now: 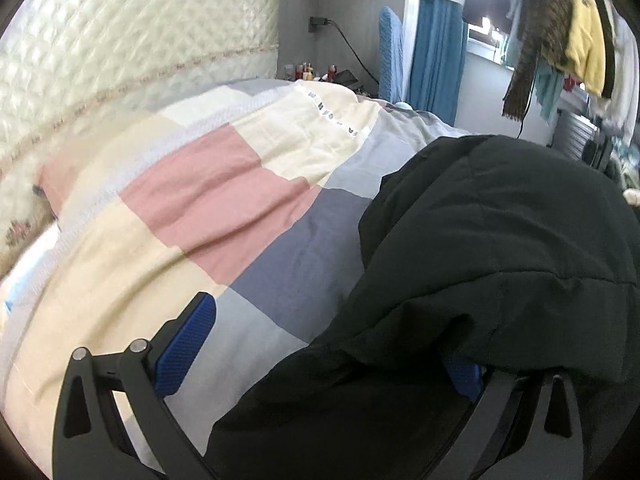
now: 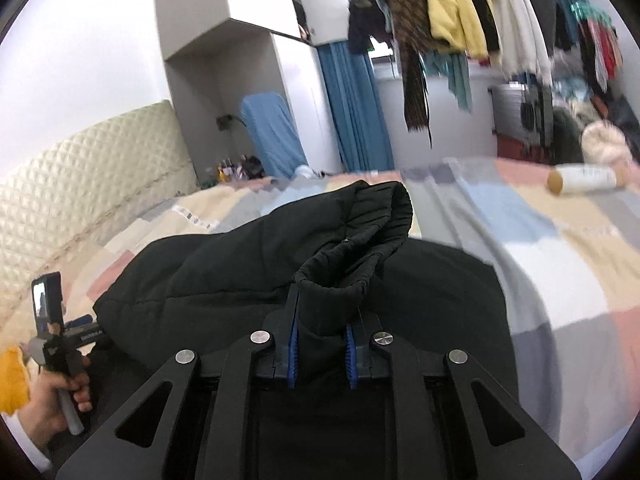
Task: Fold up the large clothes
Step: 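Grasp the jacket hood with the right gripper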
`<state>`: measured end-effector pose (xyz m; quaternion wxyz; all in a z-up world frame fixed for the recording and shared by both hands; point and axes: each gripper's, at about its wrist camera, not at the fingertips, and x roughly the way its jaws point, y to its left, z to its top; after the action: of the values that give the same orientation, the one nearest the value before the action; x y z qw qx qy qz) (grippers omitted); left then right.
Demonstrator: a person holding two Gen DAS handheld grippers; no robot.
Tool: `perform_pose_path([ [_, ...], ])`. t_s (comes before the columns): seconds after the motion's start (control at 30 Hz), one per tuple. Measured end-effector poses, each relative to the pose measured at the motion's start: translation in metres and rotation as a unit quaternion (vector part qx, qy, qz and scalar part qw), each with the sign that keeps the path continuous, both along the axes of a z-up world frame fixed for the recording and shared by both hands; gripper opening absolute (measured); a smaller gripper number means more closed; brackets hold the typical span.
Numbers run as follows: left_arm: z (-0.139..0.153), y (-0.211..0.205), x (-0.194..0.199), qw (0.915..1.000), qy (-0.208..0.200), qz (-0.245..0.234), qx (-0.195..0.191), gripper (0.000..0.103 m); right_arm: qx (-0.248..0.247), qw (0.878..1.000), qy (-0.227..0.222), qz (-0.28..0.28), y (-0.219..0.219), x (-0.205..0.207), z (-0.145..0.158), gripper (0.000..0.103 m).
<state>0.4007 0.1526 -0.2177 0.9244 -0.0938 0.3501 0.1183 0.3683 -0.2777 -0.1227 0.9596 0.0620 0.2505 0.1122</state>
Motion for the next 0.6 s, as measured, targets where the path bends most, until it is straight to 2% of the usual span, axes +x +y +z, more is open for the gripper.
perform_pose_path([
  [0.07,0.002,-0.004,-0.004,1.0,0.001,-0.001,-0.009,0.102,-0.016,1.0,-0.001,-0.007,0.001,0.001,-0.003,0.015],
  [0.17,0.003,-0.008,-0.007,0.9999,0.0,-0.008,-0.011,0.102,-0.01,0.999,0.023,-0.021,-0.007,0.01,-0.019,0.015],
  [0.33,0.004,-0.012,-0.008,0.9998,-0.002,-0.015,-0.013,0.102,-0.03,0.998,0.051,-0.038,-0.013,0.018,-0.042,0.015],
  [0.6,-0.001,-0.008,-0.003,0.9995,0.001,-0.018,-0.025,0.103,-0.049,0.995,0.081,-0.031,-0.011,0.031,-0.073,0.017],
])
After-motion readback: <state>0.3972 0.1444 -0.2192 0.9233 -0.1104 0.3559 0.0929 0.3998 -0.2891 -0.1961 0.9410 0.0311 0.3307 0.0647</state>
